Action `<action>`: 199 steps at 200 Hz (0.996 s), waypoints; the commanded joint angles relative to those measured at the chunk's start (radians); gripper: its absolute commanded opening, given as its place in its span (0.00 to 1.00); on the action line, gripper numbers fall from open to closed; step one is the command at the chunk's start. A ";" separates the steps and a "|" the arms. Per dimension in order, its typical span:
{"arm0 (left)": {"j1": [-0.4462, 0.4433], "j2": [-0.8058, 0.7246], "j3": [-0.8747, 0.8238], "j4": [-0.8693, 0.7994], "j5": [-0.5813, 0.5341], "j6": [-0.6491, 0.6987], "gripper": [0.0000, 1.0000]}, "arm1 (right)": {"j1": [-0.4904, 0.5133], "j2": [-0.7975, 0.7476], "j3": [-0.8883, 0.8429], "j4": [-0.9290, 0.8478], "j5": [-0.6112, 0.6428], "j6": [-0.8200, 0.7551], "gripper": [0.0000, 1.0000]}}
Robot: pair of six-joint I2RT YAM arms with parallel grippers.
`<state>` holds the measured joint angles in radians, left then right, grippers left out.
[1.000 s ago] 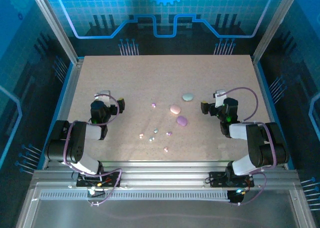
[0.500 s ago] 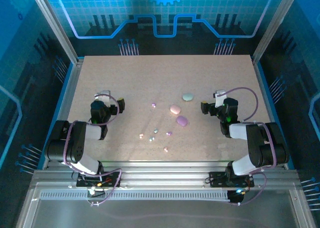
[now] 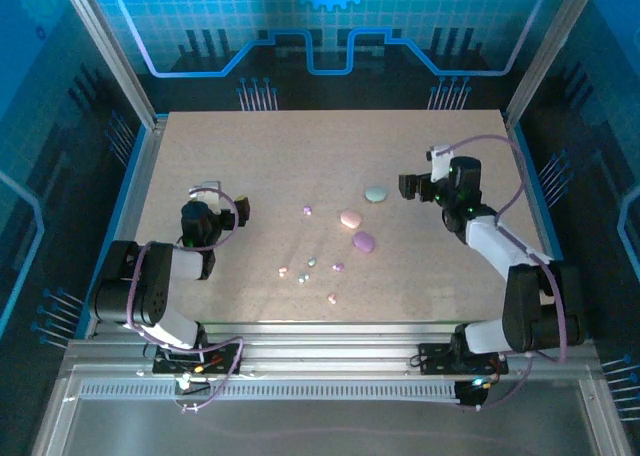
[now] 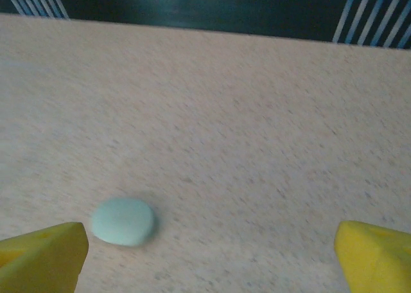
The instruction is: Insert wireless bluetooth earbuds into charging case
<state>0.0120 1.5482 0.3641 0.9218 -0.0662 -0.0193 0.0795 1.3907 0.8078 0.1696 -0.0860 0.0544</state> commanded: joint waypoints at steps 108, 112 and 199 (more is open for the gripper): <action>-0.024 -0.493 0.132 -0.539 0.190 -0.120 0.99 | 0.254 0.301 0.346 -0.613 -0.200 -0.208 0.75; -0.026 -0.474 0.158 -0.586 0.195 -0.131 0.99 | 0.264 0.311 0.355 -0.618 -0.196 -0.214 0.75; -0.005 -0.465 0.191 -0.690 0.130 -0.361 0.99 | 0.345 0.496 0.512 -0.719 -0.134 -0.317 0.80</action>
<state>-0.0071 1.1557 0.6109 0.1967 0.1165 -0.2638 0.3946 1.8446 1.2667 -0.4767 -0.2420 -0.2142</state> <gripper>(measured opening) 0.990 0.792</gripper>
